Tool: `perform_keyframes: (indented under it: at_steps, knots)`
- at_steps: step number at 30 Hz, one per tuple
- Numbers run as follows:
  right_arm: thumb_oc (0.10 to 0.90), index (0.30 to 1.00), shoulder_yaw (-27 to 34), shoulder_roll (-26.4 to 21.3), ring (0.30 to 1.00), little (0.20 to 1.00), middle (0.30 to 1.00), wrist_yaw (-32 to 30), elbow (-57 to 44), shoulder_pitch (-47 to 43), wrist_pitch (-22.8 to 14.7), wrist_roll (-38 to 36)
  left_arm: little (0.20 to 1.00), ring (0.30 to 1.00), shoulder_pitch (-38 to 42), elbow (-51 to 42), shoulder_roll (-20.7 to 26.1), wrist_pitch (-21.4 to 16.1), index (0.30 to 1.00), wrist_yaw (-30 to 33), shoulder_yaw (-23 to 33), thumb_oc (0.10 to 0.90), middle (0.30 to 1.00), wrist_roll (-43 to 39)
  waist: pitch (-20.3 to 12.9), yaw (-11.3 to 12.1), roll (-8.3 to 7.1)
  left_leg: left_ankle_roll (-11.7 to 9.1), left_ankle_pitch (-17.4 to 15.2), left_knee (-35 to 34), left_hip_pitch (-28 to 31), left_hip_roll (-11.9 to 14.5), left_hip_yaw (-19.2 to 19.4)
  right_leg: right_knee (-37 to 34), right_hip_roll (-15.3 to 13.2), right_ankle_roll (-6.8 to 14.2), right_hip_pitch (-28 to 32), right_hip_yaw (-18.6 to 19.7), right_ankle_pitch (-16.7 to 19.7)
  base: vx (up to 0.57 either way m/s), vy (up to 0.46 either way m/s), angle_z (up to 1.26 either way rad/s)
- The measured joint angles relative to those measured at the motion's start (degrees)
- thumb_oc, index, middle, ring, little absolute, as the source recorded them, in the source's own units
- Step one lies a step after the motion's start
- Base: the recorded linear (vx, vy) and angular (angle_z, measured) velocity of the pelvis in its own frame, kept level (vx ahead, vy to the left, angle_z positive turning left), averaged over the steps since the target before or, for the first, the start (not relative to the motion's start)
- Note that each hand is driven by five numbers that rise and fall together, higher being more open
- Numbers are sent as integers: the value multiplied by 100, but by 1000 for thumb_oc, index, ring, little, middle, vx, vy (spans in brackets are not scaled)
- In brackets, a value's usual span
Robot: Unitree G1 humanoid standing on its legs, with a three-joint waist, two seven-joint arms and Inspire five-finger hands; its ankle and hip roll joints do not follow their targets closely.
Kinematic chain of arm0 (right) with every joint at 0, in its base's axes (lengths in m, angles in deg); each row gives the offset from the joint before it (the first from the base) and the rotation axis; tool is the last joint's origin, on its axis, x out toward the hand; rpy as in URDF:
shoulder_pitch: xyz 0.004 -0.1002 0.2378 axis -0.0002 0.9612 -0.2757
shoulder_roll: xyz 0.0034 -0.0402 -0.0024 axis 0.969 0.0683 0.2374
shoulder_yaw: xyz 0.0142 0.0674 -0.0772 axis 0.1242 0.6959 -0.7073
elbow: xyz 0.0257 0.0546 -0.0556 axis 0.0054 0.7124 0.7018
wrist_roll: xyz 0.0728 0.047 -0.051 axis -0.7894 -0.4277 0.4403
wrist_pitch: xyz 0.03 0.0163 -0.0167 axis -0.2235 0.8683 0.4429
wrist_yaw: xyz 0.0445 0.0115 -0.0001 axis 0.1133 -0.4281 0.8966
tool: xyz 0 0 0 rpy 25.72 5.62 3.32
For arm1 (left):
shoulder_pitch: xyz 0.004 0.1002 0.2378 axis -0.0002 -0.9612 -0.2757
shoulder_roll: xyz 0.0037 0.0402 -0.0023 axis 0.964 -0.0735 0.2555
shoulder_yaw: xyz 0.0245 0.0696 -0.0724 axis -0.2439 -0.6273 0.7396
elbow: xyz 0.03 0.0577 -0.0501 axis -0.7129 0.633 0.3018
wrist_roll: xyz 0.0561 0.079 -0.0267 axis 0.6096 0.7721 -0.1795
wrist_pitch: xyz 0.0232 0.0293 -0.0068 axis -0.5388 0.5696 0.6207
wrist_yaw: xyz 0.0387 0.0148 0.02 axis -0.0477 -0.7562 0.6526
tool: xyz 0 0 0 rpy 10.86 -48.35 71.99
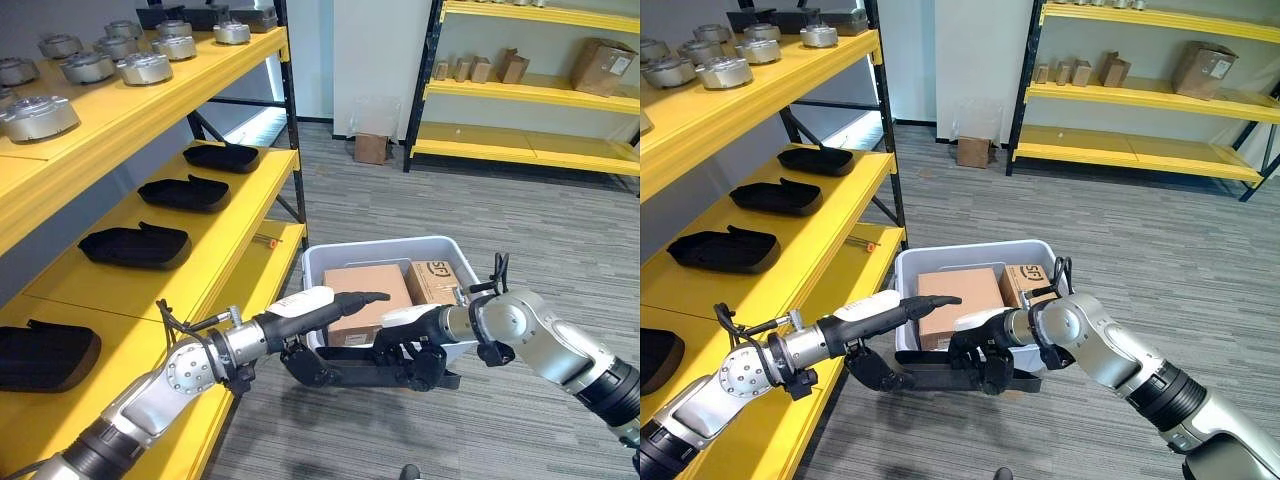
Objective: Move parts from the plastic box to the shelf.
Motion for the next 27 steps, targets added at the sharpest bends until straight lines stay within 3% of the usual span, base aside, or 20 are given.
perform_keyframes:
  at_steps: [5, 10, 15, 23, 27]
  knots:
    - [400, 300, -3, -16, 300, 300, 300, -126, 17, -1, 101, 0, 1000, 1000, -139, -12, 69, 24, 1000, 0, 152, 900, 1000, 8, 1, 69, 14, 2, -2, -5, -3, -1, -6, -3, -7, 7, 6, -23, -6, 0, 0, 0]
    - [400, 300, 0, -378, 300, 300, 300, -230, 33, 5, 121, 59, 1000, 1000, -1301, -41, 566, 117, 1000, 36, 1253, 900, 1000, 234, 6, 181, 140, 8, -8, -23, -16, -19, -29, -6, -33, 31, 11, -53, -25, -4, 14, 2]
    - [400, 300, 86, -791, 300, 300, 300, -231, 34, 29, 202, 84, 1000, 1000, -1770, -15, 597, 73, 1000, 98, 2043, 900, 1000, 257, 5, 317, 220, 9, -8, -53, -38, -82, -99, -1, -102, 101, 32, -115, -63, -6, 4, 7]
    - [400, 300, 360, -730, 300, 300, 300, -312, 20, -14, 85, -264, 1000, 1000, -1732, -1, 590, -312, 1000, 87, 2028, 900, 1000, 297, 5, 293, 219, 12, -8, -61, -90, -93, -150, -8, -112, 99, 19, -161, -61, -6, -5, 3]
    - [400, 300, 312, -280, 300, 300, 300, -273, 5, -191, 91, -484, 1000, 1000, -1206, 171, 513, -502, 1000, 143, 1333, 900, 1000, 858, 6, 269, 221, 15, -11, -62, -67, -91, -105, -18, -102, 99, 12, -129, -60, -1, 11, -5]
